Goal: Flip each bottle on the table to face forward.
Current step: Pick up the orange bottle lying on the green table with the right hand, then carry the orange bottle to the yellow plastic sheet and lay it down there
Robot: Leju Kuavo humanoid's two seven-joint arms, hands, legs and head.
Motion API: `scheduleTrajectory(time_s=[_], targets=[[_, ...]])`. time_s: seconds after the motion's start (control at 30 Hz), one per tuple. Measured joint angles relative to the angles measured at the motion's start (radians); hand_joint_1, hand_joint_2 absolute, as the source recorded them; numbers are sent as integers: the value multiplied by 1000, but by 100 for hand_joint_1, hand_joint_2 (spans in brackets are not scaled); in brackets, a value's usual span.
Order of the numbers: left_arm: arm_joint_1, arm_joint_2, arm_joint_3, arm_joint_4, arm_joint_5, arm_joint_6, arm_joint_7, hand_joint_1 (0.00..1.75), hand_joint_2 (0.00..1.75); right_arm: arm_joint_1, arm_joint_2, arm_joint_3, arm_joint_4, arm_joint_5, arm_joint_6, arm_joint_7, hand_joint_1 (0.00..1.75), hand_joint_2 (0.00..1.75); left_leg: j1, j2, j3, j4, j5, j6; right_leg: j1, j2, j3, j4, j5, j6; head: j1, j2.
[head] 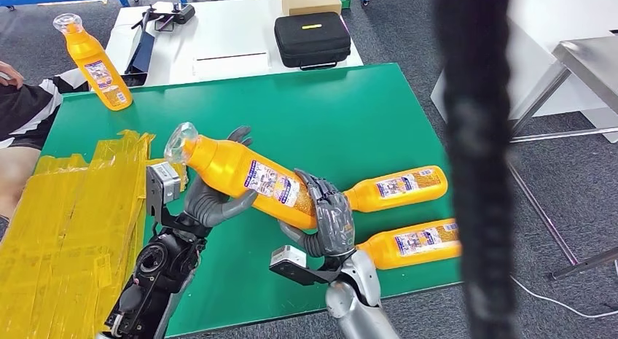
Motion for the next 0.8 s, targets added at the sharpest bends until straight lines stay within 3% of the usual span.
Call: scheduleTrajectory(time_s=[0.5, 0.53, 0.67, 0.8], targets=[[-13, 0, 0, 20, 27, -9, -10, 0, 175, -29, 6, 1, 61, 5, -7, 19, 175, 175, 0, 0, 0, 0, 0, 0, 0, 0, 0, 0, 0, 0, 0, 0], [-13, 0, 1, 20, 27, -9, -10, 7, 175, -30, 6, 1, 63, 4, -7, 19, 175, 175, 0, 0, 0, 0, 0, 0, 0, 0, 0, 0, 0, 0, 0, 0], [-13, 0, 2, 20, 35, -7, -12, 168, 175, -33, 6, 3, 69, -2, -7, 19, 175, 175, 0, 0, -1, 0, 0, 0, 0, 0, 0, 0, 0, 0, 0, 0], [-11, -2, 3, 20, 52, -2, -19, 175, 175, -36, 6, 9, 72, -8, -8, 21, 175, 175, 0, 0, -1, 0, 0, 0, 0, 0, 0, 0, 0, 0, 0, 0]])
